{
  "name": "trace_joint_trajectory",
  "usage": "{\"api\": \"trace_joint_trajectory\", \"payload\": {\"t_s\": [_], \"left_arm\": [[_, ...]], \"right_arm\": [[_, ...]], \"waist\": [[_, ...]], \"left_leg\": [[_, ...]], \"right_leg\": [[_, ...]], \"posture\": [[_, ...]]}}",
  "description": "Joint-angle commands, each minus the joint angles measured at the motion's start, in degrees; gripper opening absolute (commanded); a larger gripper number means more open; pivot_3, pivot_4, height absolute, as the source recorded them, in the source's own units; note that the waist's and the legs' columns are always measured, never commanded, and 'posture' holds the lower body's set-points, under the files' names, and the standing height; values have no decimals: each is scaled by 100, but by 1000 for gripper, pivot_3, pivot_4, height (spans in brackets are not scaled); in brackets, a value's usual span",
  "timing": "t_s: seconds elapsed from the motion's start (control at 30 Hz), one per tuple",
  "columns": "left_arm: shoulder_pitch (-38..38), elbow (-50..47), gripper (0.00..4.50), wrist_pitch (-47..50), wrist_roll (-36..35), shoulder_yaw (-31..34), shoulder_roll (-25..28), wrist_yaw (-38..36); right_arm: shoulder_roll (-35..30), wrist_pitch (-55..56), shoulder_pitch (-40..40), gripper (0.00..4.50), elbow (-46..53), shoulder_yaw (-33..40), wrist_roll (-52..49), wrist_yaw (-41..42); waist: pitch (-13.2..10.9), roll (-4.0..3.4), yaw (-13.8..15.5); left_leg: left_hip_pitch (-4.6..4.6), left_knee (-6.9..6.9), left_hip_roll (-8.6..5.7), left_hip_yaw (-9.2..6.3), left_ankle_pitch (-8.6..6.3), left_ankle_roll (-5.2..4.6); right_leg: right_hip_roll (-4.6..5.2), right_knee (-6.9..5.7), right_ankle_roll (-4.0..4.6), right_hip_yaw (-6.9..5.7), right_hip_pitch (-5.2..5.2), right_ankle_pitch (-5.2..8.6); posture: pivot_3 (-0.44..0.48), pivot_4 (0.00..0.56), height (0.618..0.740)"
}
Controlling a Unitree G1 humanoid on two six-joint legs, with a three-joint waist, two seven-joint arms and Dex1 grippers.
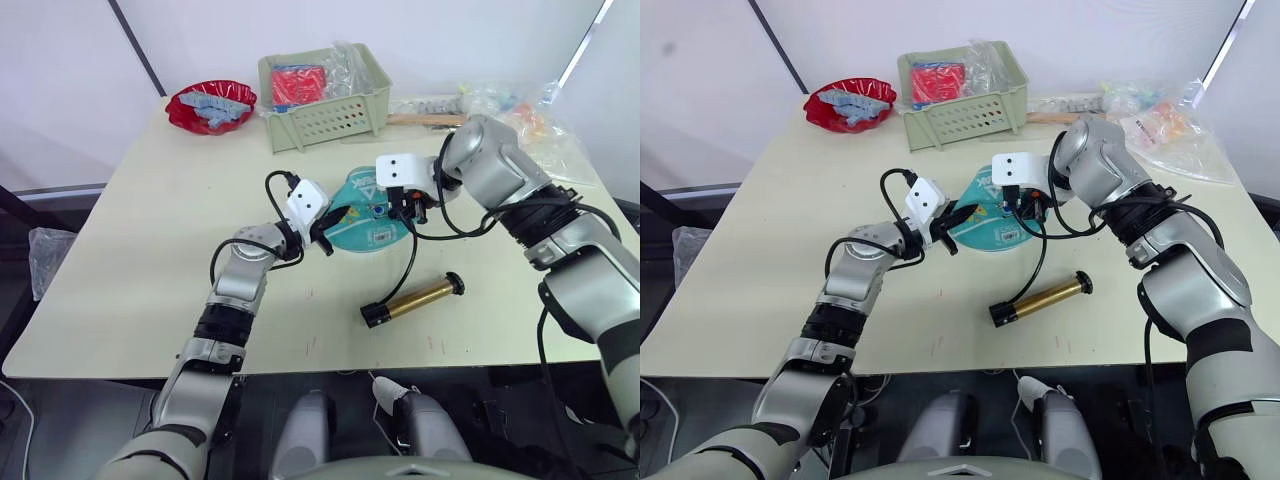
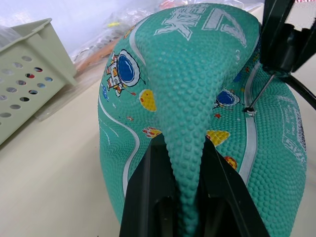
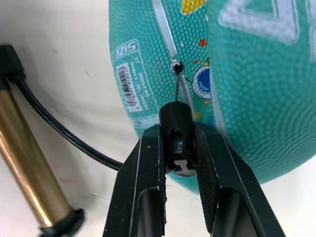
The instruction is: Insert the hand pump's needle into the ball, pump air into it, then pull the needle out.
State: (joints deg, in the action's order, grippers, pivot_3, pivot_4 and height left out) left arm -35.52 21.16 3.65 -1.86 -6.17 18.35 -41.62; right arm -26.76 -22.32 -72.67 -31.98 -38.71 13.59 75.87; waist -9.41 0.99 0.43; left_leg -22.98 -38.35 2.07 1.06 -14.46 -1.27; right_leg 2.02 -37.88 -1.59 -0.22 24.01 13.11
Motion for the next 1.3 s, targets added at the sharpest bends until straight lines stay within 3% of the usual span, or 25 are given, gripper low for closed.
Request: {"api": "trace_joint_trajectory", "payload": {"t_s": [0.03, 0.33, 0.57, 1.3], "left_arm": [[-21, 60, 10, 105, -2, -339, -125, -337], [-117, 0, 10, 389, -67, -349, -104, -477], [-134, -16, 10, 492, -64, -358, -76, -515], [-87, 66, 10, 381, 17, -378, -132, -504]], "right_arm": [[128, 637, -92, 300, 193, 67, 148, -38], [28, 2395, -11, 300, 20, 26, 728, -246], [-112, 3721, -63, 300, -133, 41, 1257, -857], [327, 1983, -523, 300, -600, 530, 1017, 401]], "waist": [[0, 0, -2], [0, 0, -6], [0, 0, -19], [-1, -1, -17]], "left_leg": [[0, 0, 0, 0, 0, 0], [1, 0, 0, 2, 0, 0], [7, 0, 1, 6, 0, 0], [10, 1, 0, 4, 0, 0]], "right_leg": [[0, 0, 0, 0, 0, 0], [0, 0, 0, 2, 0, 0], [0, -2, 0, 6, -2, 0], [2, 0, 2, 5, -10, 0]], "posture": [[0, 150, 738], [0, 150, 738], [0, 150, 738], [0, 150, 738]]}}
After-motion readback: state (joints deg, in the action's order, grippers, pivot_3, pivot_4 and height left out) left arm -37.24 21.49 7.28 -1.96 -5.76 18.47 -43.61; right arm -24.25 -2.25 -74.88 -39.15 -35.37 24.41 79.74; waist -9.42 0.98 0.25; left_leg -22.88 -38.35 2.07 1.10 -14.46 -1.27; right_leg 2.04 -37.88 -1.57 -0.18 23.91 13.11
